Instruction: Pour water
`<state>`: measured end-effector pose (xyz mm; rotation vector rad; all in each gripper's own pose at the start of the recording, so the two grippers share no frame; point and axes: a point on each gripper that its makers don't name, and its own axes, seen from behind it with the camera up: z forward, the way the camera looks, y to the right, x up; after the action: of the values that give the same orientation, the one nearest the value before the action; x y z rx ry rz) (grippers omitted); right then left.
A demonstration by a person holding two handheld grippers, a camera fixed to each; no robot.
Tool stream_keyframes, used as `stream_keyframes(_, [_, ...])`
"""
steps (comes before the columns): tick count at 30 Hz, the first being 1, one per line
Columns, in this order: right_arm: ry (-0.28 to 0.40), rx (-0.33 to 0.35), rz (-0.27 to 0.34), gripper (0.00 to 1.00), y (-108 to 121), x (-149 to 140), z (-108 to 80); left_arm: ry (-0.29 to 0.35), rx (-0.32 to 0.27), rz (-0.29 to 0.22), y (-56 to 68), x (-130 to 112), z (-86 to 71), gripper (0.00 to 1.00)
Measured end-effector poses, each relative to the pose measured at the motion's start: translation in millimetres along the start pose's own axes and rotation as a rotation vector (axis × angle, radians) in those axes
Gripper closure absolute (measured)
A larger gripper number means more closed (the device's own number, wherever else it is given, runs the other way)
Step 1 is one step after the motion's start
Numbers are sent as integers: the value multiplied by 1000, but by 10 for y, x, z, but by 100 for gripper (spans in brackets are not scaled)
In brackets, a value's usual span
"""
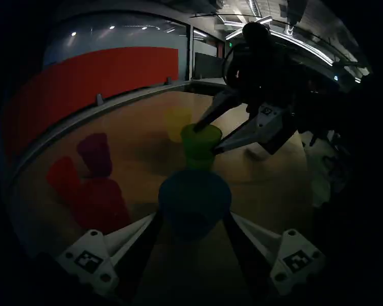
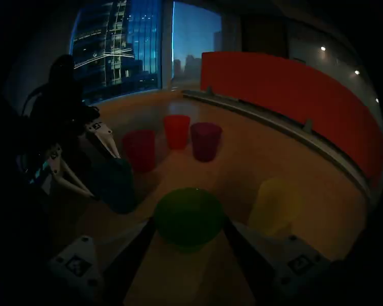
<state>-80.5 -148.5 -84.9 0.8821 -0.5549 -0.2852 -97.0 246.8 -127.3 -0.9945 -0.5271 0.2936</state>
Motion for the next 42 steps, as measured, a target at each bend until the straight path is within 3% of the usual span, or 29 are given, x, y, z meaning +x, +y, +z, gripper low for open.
stream_keyframes(14, [13,-40,31,1,-48,-116,-220,7,55,-20,-51,-101,-261,14])
stream_keyframes(27, [69,-97,63,0,-60,-59,-455,53,133,-60,-174,-91,-546,14])
stream_keyframes(34, [148,-138,92,0,-47,103,-574,93,219,-74,-347,-43,-736,14])
stream_keyframes(42, [226,-230,118,0,93,258,-701,179,347,-126,-648,107,-1013,14])
